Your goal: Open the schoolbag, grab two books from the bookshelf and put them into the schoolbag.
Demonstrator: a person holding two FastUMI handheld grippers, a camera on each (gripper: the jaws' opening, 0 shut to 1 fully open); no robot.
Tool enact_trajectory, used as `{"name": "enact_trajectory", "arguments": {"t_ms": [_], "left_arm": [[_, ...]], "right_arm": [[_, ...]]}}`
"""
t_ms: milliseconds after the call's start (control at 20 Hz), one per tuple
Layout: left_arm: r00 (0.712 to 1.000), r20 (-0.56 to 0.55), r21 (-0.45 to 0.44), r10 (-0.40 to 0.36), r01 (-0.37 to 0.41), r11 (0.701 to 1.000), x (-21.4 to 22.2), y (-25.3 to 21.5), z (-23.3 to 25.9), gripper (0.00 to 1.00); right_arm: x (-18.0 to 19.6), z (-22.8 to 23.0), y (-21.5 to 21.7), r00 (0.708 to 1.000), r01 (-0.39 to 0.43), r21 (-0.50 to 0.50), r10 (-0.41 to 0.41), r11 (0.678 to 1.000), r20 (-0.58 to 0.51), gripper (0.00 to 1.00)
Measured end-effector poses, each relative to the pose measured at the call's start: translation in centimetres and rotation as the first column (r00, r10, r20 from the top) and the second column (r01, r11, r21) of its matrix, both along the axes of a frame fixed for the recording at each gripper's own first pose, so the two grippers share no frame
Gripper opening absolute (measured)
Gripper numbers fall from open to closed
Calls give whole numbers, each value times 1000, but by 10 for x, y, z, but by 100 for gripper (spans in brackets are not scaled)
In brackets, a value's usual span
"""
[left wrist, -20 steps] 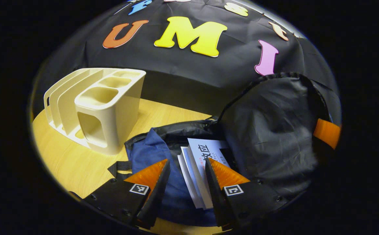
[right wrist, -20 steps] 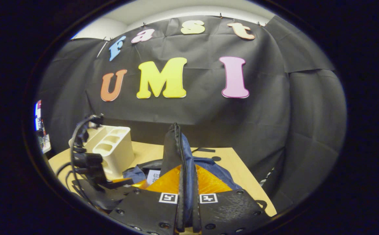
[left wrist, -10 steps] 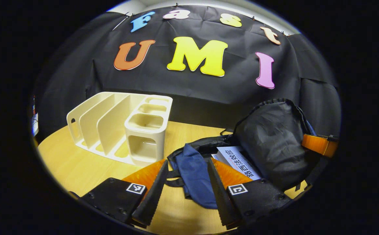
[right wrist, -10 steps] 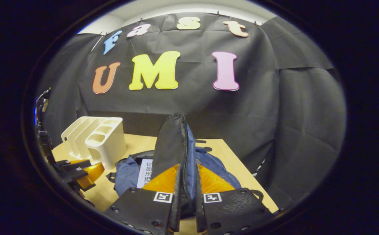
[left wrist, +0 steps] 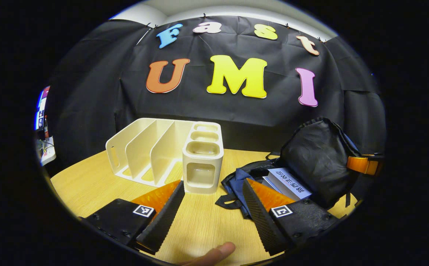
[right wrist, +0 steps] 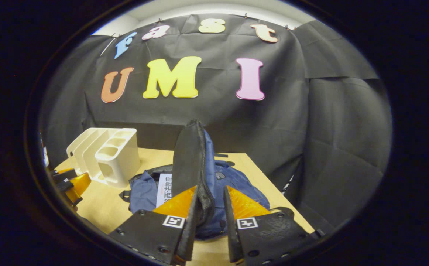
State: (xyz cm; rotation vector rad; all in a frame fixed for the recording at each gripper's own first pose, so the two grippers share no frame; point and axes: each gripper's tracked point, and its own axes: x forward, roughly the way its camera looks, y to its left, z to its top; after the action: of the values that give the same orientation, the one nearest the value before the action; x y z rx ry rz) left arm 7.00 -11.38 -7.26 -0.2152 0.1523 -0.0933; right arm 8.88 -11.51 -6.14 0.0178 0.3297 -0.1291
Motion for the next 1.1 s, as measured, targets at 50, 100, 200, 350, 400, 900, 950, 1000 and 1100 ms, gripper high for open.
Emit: {"name": "enact_trajectory", "arguments": {"t_ms": [50, 100, 200, 350, 400, 900, 950, 1000, 1100], "left_arm": [[1000, 9, -8, -2, 2, 1000, -4, 6, 2, 99], [1000, 15, -9, 8, -7, 1000, -8, 16, 3, 99], [999, 38, 5, 27, -27, 1000, -20, 35, 8, 99], [995, 83, 24, 63, -66, 998, -35, 64, 20, 99], [994, 94, 32, 62, -66, 997, -40, 69, 25, 98], [990, 138, 104, 14, -29, 994, -99, 82, 65, 98], [989, 146, 108, 12, -28, 994, -105, 84, 71, 98], [988, 157, 117, 4, -23, 993, -112, 86, 77, 98], [985, 170, 120, 28, -49, 992, -123, 102, 86, 98]], "right_arm": [[-3, 3, 3, 1000, -1, 5, 1, 1000, 5, 54], [-7, 4, 7, 1000, -5, 10, 5, 1000, 10, 57], [-15, 9, 13, 1000, -14, -3, 14, 1000, 27, 59], [-29, 16, 25, 999, -30, -5, 30, 1000, 45, 76], [-34, 18, 29, 998, -40, 3, 40, 999, 47, 79], [-114, 77, 58, 971, -47, 12, 43, 999, 234, 96], [-120, 83, 62, 968, -50, 9, 46, 999, 245, 94], [-127, 88, 67, 966, -61, 3, 58, 998, 253, 94], [-137, 98, 76, 959, -71, -19, 74, 997, 274, 96]]}}
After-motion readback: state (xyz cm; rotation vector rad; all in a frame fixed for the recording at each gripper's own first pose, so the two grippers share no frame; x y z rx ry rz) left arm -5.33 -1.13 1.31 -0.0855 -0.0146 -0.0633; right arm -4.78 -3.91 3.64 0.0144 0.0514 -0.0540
